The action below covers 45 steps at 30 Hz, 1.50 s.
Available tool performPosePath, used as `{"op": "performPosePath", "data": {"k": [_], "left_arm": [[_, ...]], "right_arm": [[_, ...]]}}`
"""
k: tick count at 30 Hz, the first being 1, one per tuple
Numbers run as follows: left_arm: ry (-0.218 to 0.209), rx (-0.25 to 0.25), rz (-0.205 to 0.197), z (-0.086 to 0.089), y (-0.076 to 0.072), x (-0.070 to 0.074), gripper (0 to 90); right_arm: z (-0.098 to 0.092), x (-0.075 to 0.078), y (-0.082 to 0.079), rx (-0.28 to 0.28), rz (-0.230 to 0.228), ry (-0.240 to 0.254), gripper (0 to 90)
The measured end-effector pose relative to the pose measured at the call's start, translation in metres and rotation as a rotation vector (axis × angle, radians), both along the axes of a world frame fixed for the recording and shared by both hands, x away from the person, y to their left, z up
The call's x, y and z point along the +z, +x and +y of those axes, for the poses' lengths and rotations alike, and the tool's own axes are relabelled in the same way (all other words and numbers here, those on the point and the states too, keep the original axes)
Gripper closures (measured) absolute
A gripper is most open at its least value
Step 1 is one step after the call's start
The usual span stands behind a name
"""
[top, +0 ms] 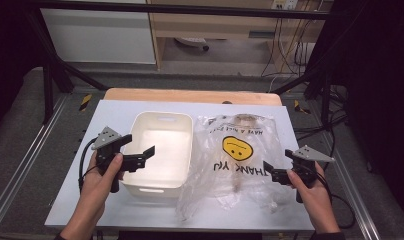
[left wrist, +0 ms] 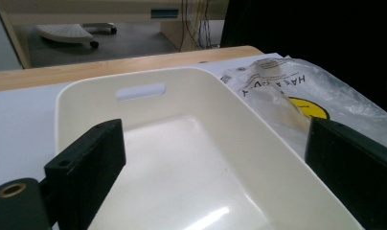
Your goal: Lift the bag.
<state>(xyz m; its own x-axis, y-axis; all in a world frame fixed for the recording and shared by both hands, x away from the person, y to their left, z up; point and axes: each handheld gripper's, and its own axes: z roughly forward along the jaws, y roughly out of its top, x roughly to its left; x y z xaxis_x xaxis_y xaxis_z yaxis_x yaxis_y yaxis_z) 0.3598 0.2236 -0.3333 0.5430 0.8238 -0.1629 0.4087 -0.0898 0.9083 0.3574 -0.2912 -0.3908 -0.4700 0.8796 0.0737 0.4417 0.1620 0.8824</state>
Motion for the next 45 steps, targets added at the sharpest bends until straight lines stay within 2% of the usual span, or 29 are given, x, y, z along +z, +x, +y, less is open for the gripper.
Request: {"op": "performPosePath", "data": {"k": [6, 16, 21, 34, 39, 45], "left_arm": [[-0.003, 0.037, 0.002, 0.025, -0.003, -0.002, 6.4], [0.004, 0.09, -0.008, 0.069, -0.015, -0.004, 6.7], [0.001, 0.084, -0.011, 0.086, -0.02, -0.01, 6.6], [-0.007, 0.137, -0.018, 0.122, -0.029, -0.024, 6.4], [-0.018, 0.157, 0.001, 0.133, -0.029, -0.033, 6.4], [-0.003, 0.164, 0.017, 0.137, -0.029, -0.049, 6.6]], "right_arm": [[0.0, 0.0, 0.002, -0.003, 0.011, -0.002, 4.4], [-0.002, -0.002, 0.003, -0.006, 0.044, -0.034, 5.0], [-0.004, -0.002, 0.003, -0.01, 0.055, -0.035, 5.7], [-0.012, -0.009, 0.0, -0.028, 0.074, -0.039, 5.9], [-0.017, -0.016, -0.002, -0.037, 0.089, -0.034, 5.9], [-0.023, -0.022, -0.004, -0.045, 0.103, -0.027, 7.1]]}}
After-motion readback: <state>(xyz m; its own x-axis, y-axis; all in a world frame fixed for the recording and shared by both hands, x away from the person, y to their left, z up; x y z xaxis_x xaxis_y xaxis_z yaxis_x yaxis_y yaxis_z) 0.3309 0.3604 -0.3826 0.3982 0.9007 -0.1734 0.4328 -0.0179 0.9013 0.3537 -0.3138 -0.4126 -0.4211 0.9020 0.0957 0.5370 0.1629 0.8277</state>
